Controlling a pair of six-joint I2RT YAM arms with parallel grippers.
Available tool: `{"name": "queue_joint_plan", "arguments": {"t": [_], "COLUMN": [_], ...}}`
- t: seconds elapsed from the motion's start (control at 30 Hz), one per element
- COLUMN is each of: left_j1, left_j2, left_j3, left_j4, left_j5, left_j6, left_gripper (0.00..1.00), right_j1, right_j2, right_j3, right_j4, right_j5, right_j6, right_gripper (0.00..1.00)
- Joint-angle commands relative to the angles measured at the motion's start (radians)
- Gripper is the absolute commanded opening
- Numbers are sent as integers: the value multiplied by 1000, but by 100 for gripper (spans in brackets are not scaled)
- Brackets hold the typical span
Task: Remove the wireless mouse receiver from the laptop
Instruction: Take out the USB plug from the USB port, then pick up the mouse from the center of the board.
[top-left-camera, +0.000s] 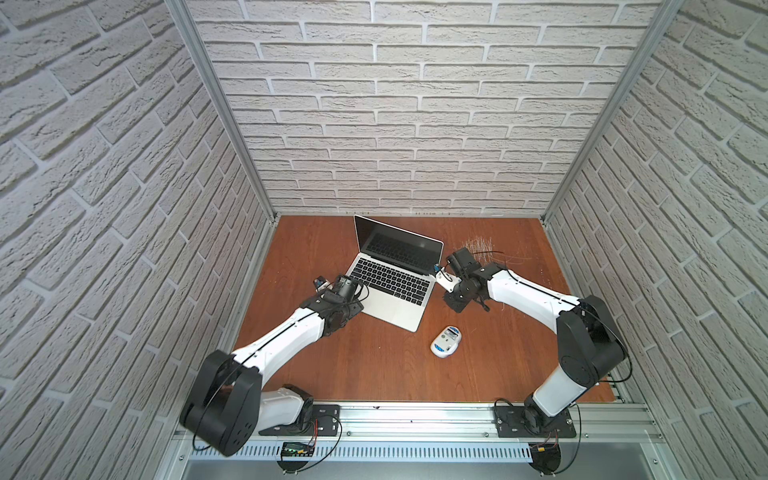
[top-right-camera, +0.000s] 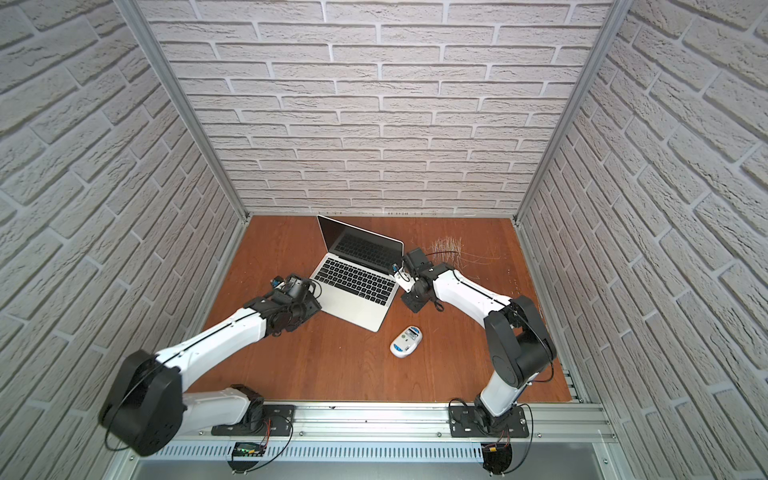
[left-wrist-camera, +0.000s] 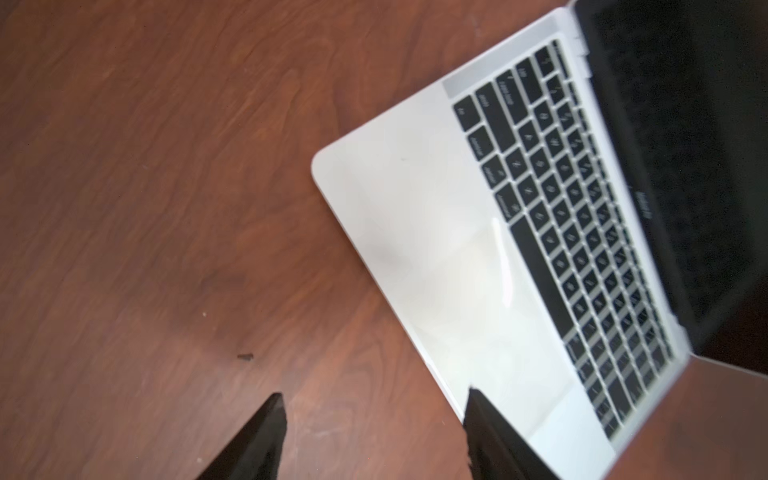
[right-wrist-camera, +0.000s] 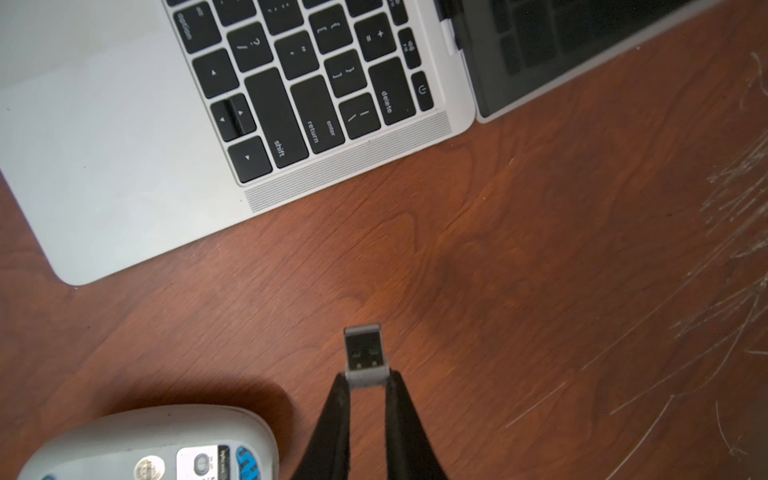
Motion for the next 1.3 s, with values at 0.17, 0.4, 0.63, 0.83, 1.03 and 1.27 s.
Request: {"name": "queue_joint_plan", "arguments": {"t": [0.17, 0.4, 0.63, 0.83, 1.03, 1.27], "left_j1": [-205, -442, -526, -551, -552, -524], "left_j2": [-296, -370, -316, -130, 81, 340], "left_j3": [-176, -186, -239, -166, -68, 106], "left_j4": [111, 175, 364, 435, 495, 508], "left_j5": [105, 40, 44, 73, 114, 172], "left_j6": [-19, -48, -88, -47, -1, 34], "left_gripper": [71, 73, 76, 71, 67, 62], "right_j1": [9, 10, 8, 11, 15, 65], "right_j2": [-159, -256, -265, -301, -305, -267], "right_j3": [-133, -201, -240, -296, -342, -376], "right_j4": [69, 73, 60, 20, 11, 13], "right_j5": [17, 34, 28, 92, 103, 127], "right_j6": [241, 349, 477, 592, 665, 762], "right_gripper": [4, 4, 4, 4, 4, 3]}}
